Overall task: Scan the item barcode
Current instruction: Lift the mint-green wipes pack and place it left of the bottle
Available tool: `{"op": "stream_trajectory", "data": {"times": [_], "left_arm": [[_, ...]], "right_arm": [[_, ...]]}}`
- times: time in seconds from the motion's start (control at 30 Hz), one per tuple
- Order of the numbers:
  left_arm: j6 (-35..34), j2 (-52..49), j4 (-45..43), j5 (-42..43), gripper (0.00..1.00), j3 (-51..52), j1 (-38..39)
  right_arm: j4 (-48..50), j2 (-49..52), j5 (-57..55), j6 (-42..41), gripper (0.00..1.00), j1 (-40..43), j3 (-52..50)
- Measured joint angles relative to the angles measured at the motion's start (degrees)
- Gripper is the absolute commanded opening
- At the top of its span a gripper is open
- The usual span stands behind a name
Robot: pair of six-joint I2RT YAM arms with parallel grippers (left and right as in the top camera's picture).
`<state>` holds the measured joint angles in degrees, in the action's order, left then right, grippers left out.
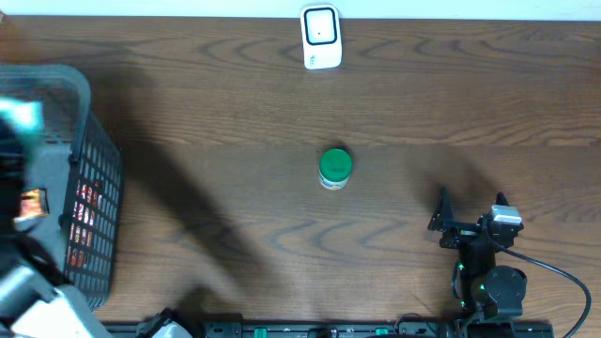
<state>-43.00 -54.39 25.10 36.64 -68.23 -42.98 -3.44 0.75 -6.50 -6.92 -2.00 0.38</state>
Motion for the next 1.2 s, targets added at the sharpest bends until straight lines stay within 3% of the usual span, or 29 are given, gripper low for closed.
{"op": "stream_trajectory", "data": {"times": [0.1,0.2,0.33,0.47,0.6,0.8,1.07,1.2], "left_arm": [[3.45,1.2,4.94,2.78,0.07,0.02,15.56],[8.57,0.13,11.78,-1.38,0.07,0.07,31.56],[14.29,-4.66,21.14,-18.86,0.07,0.13,53.24],[14.84,-14.08,26.18,-34.67,0.07,0.17,64.89],[11.89,-24.41,27.78,-42.69,0.07,0.2,67.38],[7.15,-34.21,27.8,-47.32,0.07,0.66,67.04],[3.78,-36.65,23.91,-47.19,0.07,6.84,66.01],[4.11,-36.72,15.28,-40.79,0.07,10.36,64.35]], "right_arm": [[0.0,-0.02,0.04,0.0,0.99,0.0,0.0],[-0.02,-0.02,0.0,0.0,0.99,0.0,0.0],[0.0,0.0,0.0,0.0,0.99,0.0,0.0],[0.02,-0.02,0.0,0.0,0.99,0.0,0.0],[0.02,-0.02,0.0,0.0,0.99,0.0,0.0],[0.02,-0.02,0.0,0.02,0.99,0.0,0.0],[0.02,-0.02,0.0,0.0,0.99,0.0,0.0],[0.0,-0.02,0.0,0.0,0.99,0.0,0.0]]}}
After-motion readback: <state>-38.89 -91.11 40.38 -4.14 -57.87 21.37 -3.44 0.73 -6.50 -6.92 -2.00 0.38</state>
